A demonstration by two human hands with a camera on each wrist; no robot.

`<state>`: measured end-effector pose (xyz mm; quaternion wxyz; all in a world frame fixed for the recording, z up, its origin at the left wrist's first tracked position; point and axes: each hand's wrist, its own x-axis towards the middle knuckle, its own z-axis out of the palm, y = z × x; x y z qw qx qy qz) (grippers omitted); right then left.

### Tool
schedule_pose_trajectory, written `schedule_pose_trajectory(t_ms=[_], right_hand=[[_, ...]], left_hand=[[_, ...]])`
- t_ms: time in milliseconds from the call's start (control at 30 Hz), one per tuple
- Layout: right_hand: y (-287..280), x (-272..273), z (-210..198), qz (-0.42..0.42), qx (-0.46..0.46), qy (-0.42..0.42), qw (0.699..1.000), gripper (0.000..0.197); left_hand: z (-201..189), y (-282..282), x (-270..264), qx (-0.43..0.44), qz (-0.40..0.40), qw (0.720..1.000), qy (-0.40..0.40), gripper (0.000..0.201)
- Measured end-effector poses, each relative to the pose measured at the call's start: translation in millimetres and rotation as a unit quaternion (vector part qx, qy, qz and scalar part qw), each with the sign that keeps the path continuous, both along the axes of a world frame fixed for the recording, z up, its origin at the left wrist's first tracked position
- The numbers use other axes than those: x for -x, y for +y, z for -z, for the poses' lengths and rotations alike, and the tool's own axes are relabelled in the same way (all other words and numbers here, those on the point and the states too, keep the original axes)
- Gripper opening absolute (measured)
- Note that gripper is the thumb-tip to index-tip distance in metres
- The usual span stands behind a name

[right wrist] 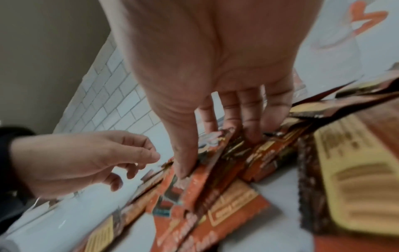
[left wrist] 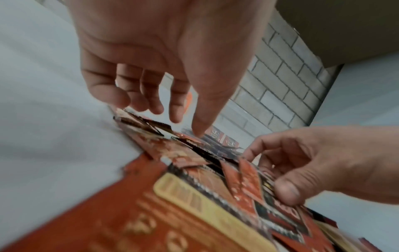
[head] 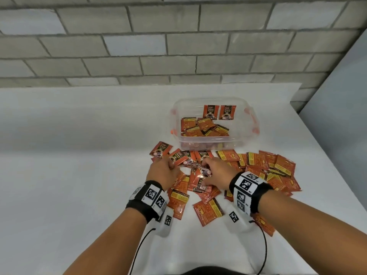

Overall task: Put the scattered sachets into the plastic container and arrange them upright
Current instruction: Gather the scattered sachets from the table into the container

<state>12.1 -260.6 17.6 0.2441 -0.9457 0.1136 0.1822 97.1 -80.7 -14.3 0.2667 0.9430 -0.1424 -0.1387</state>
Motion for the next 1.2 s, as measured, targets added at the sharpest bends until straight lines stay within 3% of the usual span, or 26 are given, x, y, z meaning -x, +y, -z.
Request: schedule_pose_trajectory(t_ms=[67,133,200,300,400,533,600,700,767,833,933,1200], right_hand=[[-6.1,1.9,-2.7,0.012,-0.032,0.003,0.999,0.053],[-11.7,1.5,-5.7,0.037,-0.065,-0.001,0.997,0.042],[-15.4,-2.2,-9.4,0.084,-0.099,-0.025,0.991,0.03],[-15.5,-11.9,-13.3,0.104,-0.074,-0.031,0.991,0.045],[-11.8,-17.0,-11.9,0.058,0.014,0.018,0.998,0.054],[-9.7,-13.4,-9.0,0.026,0.057,0.064,0.996,0.053],[-10.1,-12.7,-10.4,0.024,0.047,0.063,0.997,0.046],[-10.0,-17.2,-12.7,0.097,-0.031,0.027,0.994,0.034],[-9.2,-21.8,-12.3,0.138,-0.047,0.009,0.989,0.048],[-7.6,-25.0,-8.0,0.121,-0.015,0.032,0.992,0.06],[-3.9,-26.6,0.1,0.076,0.073,0.068,0.992,0.057],[-6.8,-20.4,6.3,0.071,0.113,0.036,0.99,0.063]], left_hand=[[-0.9,3.6,-7.5,0.012,-0.027,0.999,-0.021,0.024],[1.7,4.8,-18.5,0.015,-0.003,1.0,-0.016,0.042],[3.3,0.8,-27.1,-0.035,0.081,0.996,-0.025,0.051],[8.6,-9.2,-29.1,-0.147,0.181,0.972,-0.029,0.05],[17.3,-12.3,-29.8,-0.155,0.161,0.975,-0.014,0.045],[18.3,-14.1,-26.9,-0.139,0.143,0.98,-0.007,0.036],[18.0,-15.6,-24.4,-0.112,0.132,0.985,-0.007,0.032],[15.3,-17.0,-20.7,-0.065,0.119,0.991,-0.005,0.026],[10.9,-19.7,-18.7,-0.053,0.115,0.992,0.006,0.033],[7.7,-23.7,-18.6,-0.059,0.12,0.991,0.023,0.059],[6.2,-30.2,-20.3,-0.104,0.142,0.984,0.024,0.088],[-4.4,-40.6,-20.4,-0.204,0.187,0.961,0.001,0.07]])
